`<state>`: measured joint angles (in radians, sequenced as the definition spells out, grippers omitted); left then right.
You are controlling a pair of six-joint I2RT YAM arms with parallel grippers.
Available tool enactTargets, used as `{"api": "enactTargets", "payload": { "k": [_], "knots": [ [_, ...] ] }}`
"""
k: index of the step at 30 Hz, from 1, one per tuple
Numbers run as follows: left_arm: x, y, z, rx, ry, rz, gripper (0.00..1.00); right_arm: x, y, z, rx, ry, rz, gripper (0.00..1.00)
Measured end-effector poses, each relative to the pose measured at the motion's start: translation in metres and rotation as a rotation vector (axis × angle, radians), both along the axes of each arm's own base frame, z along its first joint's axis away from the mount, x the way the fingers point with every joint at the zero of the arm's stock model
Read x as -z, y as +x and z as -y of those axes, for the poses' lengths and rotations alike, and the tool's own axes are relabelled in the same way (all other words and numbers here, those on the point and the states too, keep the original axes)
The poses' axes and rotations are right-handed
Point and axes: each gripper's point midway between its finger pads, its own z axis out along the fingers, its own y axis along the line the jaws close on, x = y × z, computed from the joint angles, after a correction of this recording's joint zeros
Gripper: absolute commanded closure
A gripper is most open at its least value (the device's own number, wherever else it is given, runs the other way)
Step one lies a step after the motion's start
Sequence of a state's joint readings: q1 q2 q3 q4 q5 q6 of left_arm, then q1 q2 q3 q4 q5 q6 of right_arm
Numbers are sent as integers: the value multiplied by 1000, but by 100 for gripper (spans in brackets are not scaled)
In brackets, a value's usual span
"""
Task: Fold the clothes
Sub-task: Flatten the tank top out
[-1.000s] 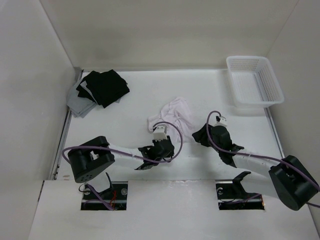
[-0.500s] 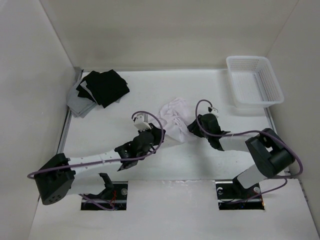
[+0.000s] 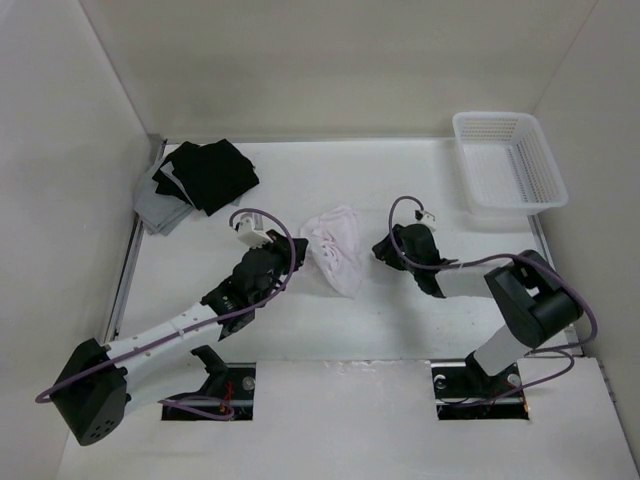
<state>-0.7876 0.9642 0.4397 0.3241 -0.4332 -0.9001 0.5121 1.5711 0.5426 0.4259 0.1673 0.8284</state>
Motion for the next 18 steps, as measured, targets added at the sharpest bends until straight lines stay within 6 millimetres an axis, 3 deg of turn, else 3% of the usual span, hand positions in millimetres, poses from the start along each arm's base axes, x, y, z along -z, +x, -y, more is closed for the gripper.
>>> {"api": "enactTargets", "payload": {
  "k": [6,10,12,14,16,18],
  "knots": [
    [0,-2,2,23,1,0,96,-5,4,-42,-127,155,-17,47],
    [12,-7,-17,-4,8,-10,96,-8,0,-62,-195,192,-26,48],
    [20,-8,-25,-21,19,-25,96,-6,2,-72,-221,208,-36,65],
    [30,-7,-32,-37,32,-44,96,-2,8,-83,-244,230,-55,90],
    [35,-6,-37,-51,42,-57,96,-1,14,-91,-248,256,-69,98],
    [34,-4,-42,-62,42,-56,97,-7,16,-94,-248,272,-63,99]
  ]
}}
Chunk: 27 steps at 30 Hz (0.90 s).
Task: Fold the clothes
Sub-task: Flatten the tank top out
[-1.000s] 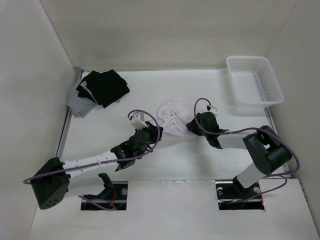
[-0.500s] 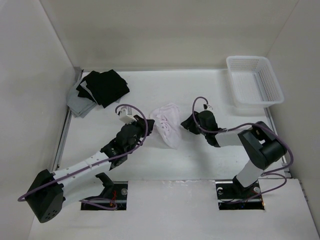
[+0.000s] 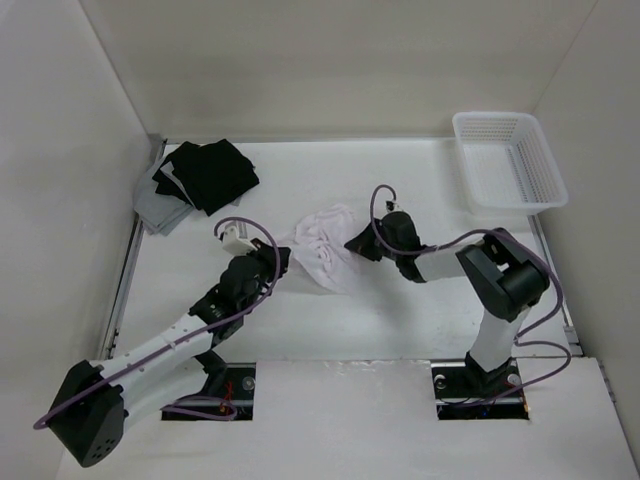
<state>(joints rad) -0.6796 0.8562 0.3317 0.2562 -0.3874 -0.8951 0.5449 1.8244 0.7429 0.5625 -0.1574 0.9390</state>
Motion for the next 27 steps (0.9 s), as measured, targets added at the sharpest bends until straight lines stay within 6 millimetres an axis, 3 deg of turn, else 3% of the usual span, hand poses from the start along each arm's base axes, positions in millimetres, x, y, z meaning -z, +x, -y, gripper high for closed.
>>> {"api": "enactTargets", "payload": {
  "k": [2,4,7,10,11,13,15,18,22,25,27],
  "knots": [
    [-6,2,-2,-5,-1,13,97,-16,1,-1,3,16,30,99],
    [-23,5,-4,-10,-8,45,97,-51,-3,1,3,31,96,99],
    [-77,9,-9,-25,-58,154,97,-145,-23,5,-8,86,292,98],
    [-144,6,-28,-69,-135,291,97,-256,-67,22,-5,148,539,97],
    [-170,2,-39,-92,-168,347,97,-284,-81,29,0,163,599,97],
    [-204,-8,-54,-120,-213,422,97,-338,-109,45,13,189,710,97],
    [-232,-22,-68,-136,-253,486,97,-368,-127,57,29,197,766,97],
    [-254,-39,-75,-123,-290,535,97,-385,-148,69,35,176,792,97],
    [-255,-52,-77,-107,-298,536,97,-365,-160,63,-2,92,755,95],
    [-249,-54,-75,-98,-293,515,97,-341,-148,59,5,-1,714,94],
    [-235,-51,-71,-95,-288,484,97,-320,-129,55,22,-72,676,93]
  ]
}}
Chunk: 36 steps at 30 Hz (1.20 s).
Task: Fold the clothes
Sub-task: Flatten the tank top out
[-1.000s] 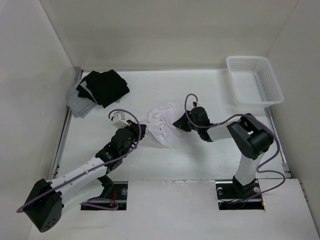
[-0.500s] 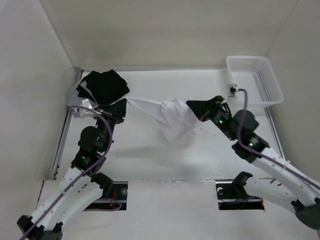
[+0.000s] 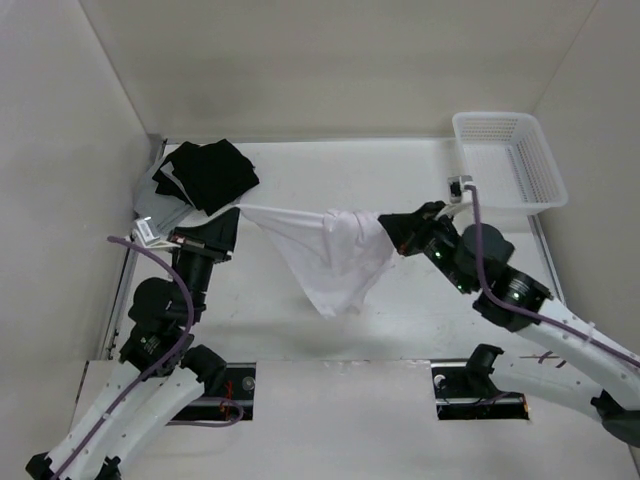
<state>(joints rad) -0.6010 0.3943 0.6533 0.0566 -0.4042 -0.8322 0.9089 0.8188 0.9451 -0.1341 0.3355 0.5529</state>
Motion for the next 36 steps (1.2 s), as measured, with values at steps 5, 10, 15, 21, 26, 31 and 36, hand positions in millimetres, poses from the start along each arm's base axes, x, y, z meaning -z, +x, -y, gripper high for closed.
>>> {"api": "enactTargets", "payload": {
  "k": [5,10,15,21,26,31,36],
  "knots": [
    [82,18,14,5,44,-170,97,82,82,-2,111,-143,-161,94],
    [196,36,20,-21,80,-427,97,157,179,-22,144,-237,-361,68],
    [263,40,11,-52,22,-578,93,144,206,-41,113,-218,-326,64],
    [277,51,-13,-106,-134,-598,93,201,145,-21,75,-226,-378,86],
    [275,57,-29,-122,-191,-595,93,294,88,10,76,-305,-576,63],
    [270,58,-24,-67,-200,-584,93,303,72,12,67,-258,-607,60],
    [272,56,-18,-37,-179,-589,93,308,51,-2,17,-135,-630,57]
  ]
}}
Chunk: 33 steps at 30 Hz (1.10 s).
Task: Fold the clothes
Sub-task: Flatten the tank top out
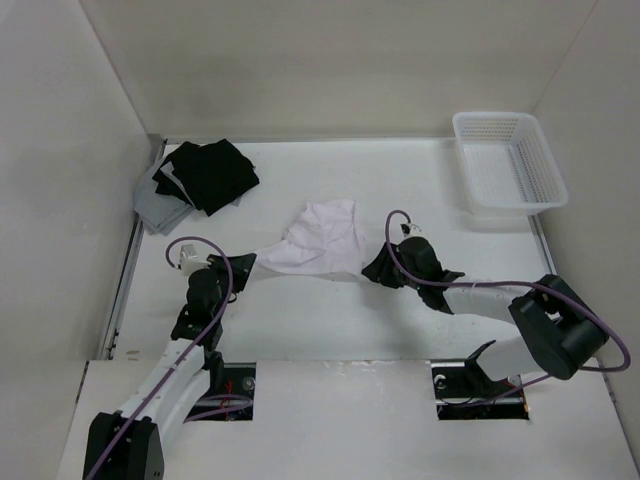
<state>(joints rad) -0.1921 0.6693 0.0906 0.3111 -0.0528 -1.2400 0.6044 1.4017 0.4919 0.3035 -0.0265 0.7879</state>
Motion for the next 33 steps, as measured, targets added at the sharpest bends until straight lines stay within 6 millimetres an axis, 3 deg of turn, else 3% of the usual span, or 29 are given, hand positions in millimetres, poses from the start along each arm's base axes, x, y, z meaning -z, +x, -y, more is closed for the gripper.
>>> {"api": "enactTargets", "payload": {
  "k": [4,14,21,25,28,31,33],
  "knots": [
    [3,-1,1,9,8,-9,93,6,-14,-16,-22,88,-35,58],
    [3,-1,3,19,14,-7,93,6,-6,-37,-11,252,-38,62],
    [4,-1,3,20,20,-10,93,-1,1,-37,2,275,-6,77],
    [5,0,3,21,21,-12,94,-1,5,-34,14,269,3,92],
    [5,1,3,21,21,-11,94,-3,7,-31,20,270,8,95],
    [7,5,6,25,12,-24,95,-18,15,-29,27,273,37,97],
    [-2,16,15,39,-3,-28,96,-46,39,-29,39,263,77,98]
  ]
}}
